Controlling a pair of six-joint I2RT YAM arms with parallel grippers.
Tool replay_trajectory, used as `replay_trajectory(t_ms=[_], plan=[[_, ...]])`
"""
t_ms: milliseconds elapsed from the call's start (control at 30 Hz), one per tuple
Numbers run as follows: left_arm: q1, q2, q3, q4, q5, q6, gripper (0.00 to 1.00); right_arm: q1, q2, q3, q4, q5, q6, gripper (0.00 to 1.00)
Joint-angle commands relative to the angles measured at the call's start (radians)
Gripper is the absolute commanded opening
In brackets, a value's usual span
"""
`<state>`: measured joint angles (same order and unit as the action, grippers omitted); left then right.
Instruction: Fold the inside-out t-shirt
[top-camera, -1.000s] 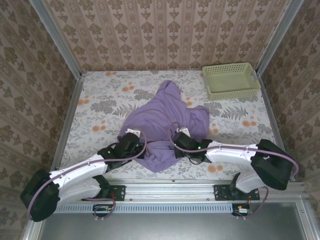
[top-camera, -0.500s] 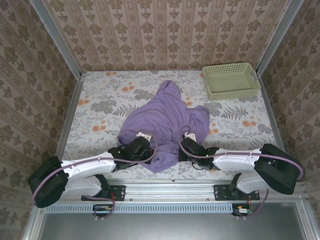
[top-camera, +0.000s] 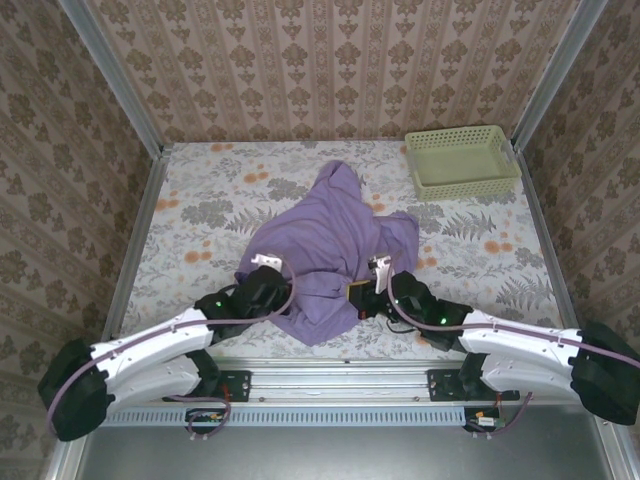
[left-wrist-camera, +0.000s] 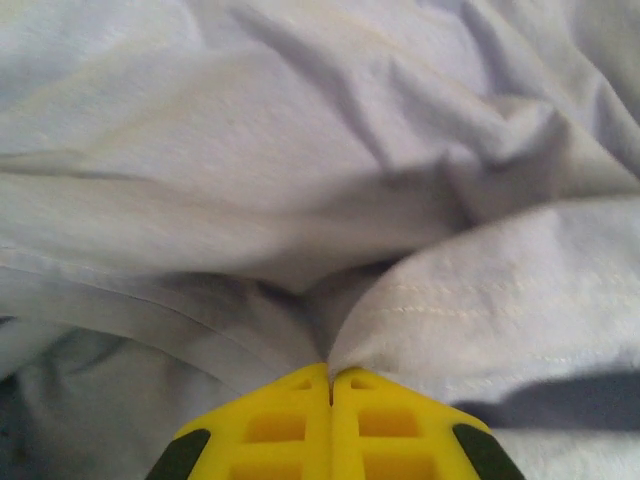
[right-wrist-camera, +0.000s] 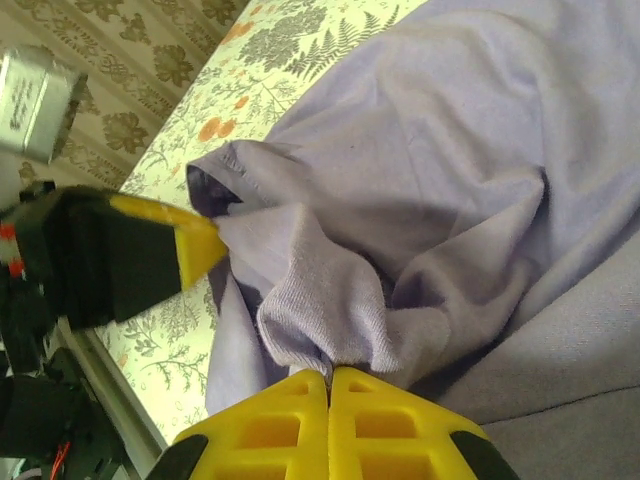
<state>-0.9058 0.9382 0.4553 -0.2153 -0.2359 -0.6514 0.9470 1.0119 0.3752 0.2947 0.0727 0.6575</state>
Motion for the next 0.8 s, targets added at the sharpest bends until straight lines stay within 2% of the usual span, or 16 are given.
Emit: replay_trajectory(t_ms=[0,100,200,267,367,533,767], plan=[[0.043,-0.016,-0.017,-0.049,0.048,0.010,0.07,0.004,-0.008,-0.049,0.090,-0.043,-0.016,0.00],[0.024,-0.008,0.022,-0.099,0.074,0.060,0.19,0.005,0.015,-0.050,0.130,-0.079,-0.018,0.00],[-0.070,-0.055,0.087,-0.180,0.005,0.124,0.37,0.008,0.032,-0.032,0.131,-0.095,-0.028,0.00],[-0.126,-0.083,0.115,-0.193,-0.023,0.172,0.45,0.009,0.033,-0.027,0.128,-0.091,-0.032,0.00],[-0.156,-0.072,0.123,-0.151,0.018,0.230,0.55,0.011,0.037,-0.019,0.131,-0.095,-0.040,0.00],[-0.189,0.060,0.129,-0.021,0.051,0.266,0.62,0.027,0.067,0.014,0.116,-0.108,-0.053,0.00],[-0.202,0.242,0.186,0.106,0.082,0.286,0.66,0.044,0.082,0.034,0.107,-0.092,-0.056,0.00]])
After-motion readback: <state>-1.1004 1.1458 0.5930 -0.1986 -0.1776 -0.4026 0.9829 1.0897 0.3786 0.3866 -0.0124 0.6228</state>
